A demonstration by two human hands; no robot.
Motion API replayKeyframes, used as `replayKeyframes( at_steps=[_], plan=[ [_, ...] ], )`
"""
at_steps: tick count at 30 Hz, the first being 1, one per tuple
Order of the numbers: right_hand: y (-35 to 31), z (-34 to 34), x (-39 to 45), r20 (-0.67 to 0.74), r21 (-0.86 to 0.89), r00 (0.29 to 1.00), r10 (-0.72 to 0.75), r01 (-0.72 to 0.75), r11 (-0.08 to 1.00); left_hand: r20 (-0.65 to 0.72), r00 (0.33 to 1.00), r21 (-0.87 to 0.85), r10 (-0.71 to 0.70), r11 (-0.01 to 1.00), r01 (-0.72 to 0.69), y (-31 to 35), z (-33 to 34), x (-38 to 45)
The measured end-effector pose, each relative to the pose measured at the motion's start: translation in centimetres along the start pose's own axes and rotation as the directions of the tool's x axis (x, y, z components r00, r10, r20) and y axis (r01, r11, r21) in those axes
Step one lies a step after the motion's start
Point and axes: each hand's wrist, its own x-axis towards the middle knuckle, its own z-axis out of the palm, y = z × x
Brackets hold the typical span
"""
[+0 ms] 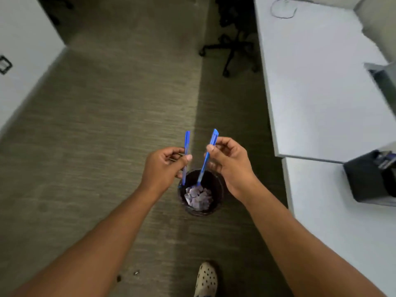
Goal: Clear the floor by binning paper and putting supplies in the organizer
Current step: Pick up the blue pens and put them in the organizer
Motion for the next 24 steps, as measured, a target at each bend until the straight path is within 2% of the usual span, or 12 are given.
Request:
replayKeyframes(
  at_steps=[6, 14, 18, 21, 24],
  plan=[
    [-6.6, -13.6, -4.7, -0.249, -0.022, 0.965, -0.080, 0.076, 0.997, 0.275, 0.959, 0.033, 0.062, 0.997, -0.074, 7.0, 13.2, -0.7],
    [-10.4, -28.4, -10.5, -0.521, -0.073, 0.833, -0.187, 0.175, 0.982, 0.519, 0.848, 0.086, 0.106, 0.981, -0.176, 11.8, 30.2, -3.6],
    [-11.5, -33.8, -12.8, -0.619, -0.173, 0.734, -0.280, 0.220, 0.960, 0.576, 0.815, 0.091, 0.071, 0.985, -0.150, 13.2, 36.3, -5.0],
    [-11.9, -37.0, -14.0, -0.648, -0.344, 0.639, -0.414, 0.238, 0.908, 0.596, 0.800, 0.111, 0.064, 0.981, -0.161, 13.4, 39.2, -5.5],
    [-11.8, -39.7, -13.9, -0.655, -0.533, 0.522, -0.546, 0.193, 0.824, 0.589, 0.804, 0.127, 0.080, 0.973, -0.190, 13.2, 41.0, -5.6]
  ],
)
